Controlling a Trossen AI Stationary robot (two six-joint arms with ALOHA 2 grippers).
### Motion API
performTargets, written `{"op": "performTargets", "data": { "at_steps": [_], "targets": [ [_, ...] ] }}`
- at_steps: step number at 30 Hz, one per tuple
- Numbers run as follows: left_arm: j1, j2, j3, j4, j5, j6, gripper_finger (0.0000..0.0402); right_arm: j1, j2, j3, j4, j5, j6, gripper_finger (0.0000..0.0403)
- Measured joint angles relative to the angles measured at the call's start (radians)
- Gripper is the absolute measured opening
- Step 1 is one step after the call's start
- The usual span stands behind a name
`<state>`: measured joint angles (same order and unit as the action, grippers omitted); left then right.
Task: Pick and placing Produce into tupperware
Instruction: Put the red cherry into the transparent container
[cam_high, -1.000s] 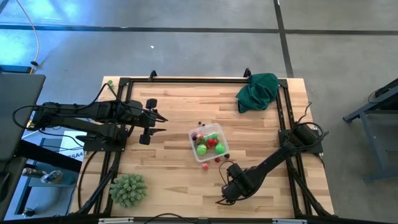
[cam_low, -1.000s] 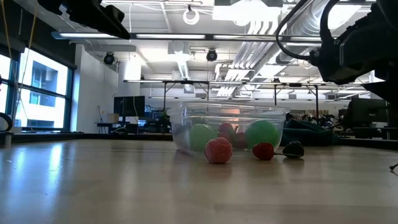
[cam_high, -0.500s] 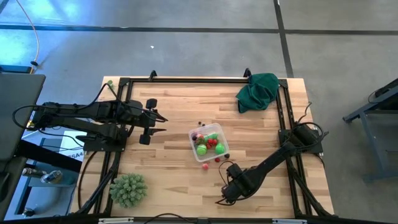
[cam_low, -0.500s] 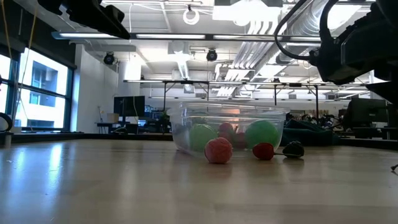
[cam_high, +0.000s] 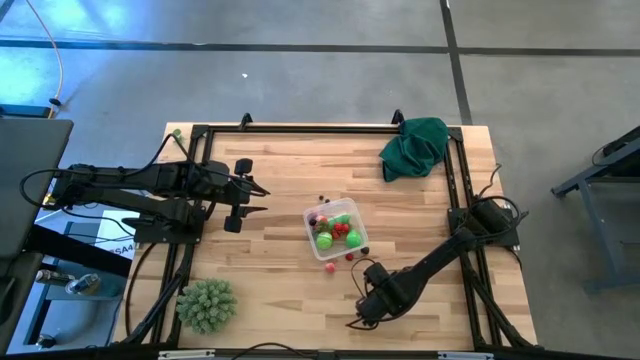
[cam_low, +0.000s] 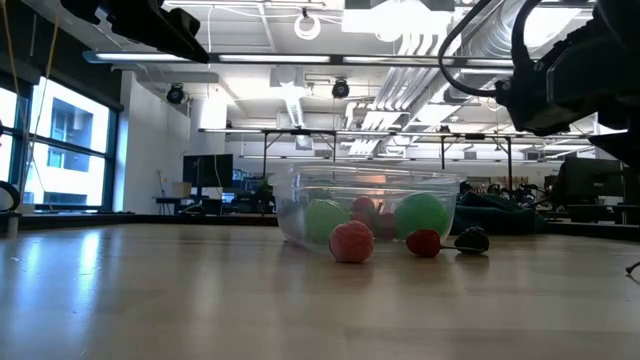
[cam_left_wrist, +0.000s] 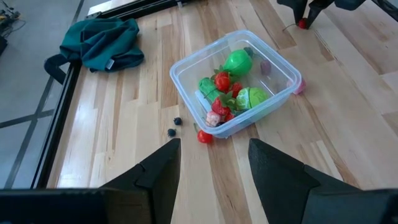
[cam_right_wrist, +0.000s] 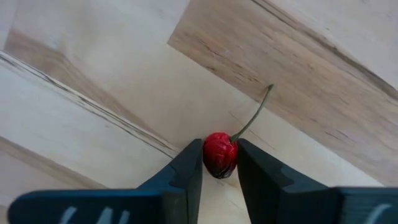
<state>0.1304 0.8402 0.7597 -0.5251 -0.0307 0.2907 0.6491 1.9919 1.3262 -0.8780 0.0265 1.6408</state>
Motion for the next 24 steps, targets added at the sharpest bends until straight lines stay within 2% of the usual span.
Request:
{"op": "performTargets", "data": {
  "at_steps": [8, 15, 20, 24],
  "targets": [
    [0.000, 0.000, 0.000, 0.000, 0.000, 0.000, 0.0179, -0.002, -0.022, 0.000, 0.013, 0.038, -0.027, 0.0083],
    [0.000, 0.000, 0.000, 0.000, 0.000, 0.000, 0.0179, -0.022, -0.196, 0.000, 0.014, 0.215, -0.080, 0.0083],
    [0.000, 0.000, 0.000, 0.000, 0.000, 0.000, 0.0179, -0.083, -0.351, 0.000, 0.014, 0.353, -0.222, 0.0083],
    [0.000, 0.000, 0.000, 0.000, 0.000, 0.000, 0.0179, -0.188, -0.446, 0.000, 0.017, 0.368, -0.392, 0.0083]
  ]
}}
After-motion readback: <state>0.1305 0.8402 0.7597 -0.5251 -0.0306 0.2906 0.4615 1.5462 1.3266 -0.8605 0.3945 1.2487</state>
